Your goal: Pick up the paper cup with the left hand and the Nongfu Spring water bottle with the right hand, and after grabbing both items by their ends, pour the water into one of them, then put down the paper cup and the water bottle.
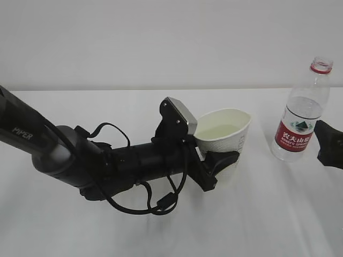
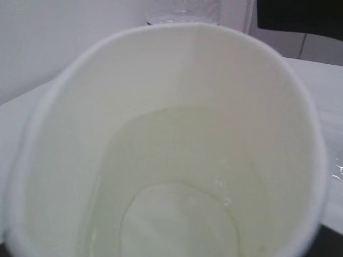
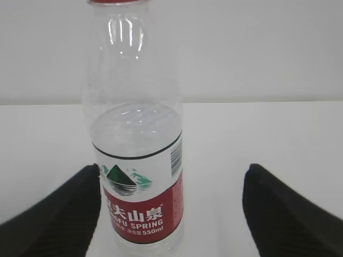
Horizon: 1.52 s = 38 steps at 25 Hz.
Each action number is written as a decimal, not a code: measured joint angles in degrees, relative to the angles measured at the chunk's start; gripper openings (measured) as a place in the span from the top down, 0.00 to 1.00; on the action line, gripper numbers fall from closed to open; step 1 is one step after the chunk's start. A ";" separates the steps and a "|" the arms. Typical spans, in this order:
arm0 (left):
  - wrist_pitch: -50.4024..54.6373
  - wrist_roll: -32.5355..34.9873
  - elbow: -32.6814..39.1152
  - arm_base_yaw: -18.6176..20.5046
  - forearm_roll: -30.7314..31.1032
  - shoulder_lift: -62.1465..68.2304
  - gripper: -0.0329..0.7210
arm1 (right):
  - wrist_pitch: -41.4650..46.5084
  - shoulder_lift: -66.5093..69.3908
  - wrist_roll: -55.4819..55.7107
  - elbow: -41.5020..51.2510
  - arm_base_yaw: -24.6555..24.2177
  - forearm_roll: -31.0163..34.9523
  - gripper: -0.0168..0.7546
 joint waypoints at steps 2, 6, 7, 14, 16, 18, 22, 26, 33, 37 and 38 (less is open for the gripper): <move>0.12 0.84 0.11 0.00 -2.41 0.00 0.32 | 0.00 0.00 -0.13 0.09 0.00 0.00 0.18; 0.12 4.66 0.87 0.00 -6.59 0.00 0.32 | 0.00 0.00 -0.22 0.72 0.00 0.00 0.19; 0.12 5.61 1.19 0.00 -7.72 0.00 0.32 | 0.00 0.00 -0.22 0.72 0.00 0.00 0.19; -1.40 8.46 2.64 0.00 -15.80 0.00 0.32 | 0.00 0.00 -0.22 0.84 0.00 0.10 0.19; -1.54 9.19 2.64 0.00 -16.40 0.00 0.32 | 0.00 0.00 -0.22 0.84 0.00 0.10 0.19; -1.54 9.57 2.64 0.00 -16.70 0.00 0.32 | 0.00 0.00 -0.59 0.84 0.00 0.10 0.19; -1.85 10.06 3.00 0.00 -19.96 0.00 0.32 | 0.00 0.00 -1.06 0.84 0.00 0.10 0.19; -5.49 12.65 5.59 0.00 -26.94 0.00 0.32 | 0.00 0.00 -1.18 0.84 0.00 0.22 0.19; -7.19 17.13 10.09 0.00 -37.79 0.00 0.32 | 0.00 0.00 -1.27 0.84 0.00 0.33 0.20; -7.19 17.79 10.71 0.00 -40.26 0.00 0.32 | 0.00 0.00 -1.27 0.84 0.00 0.35 0.20; -7.19 17.89 10.71 0.00 -40.73 0.00 0.32 | 0.00 0.00 -1.27 0.84 0.00 0.35 0.20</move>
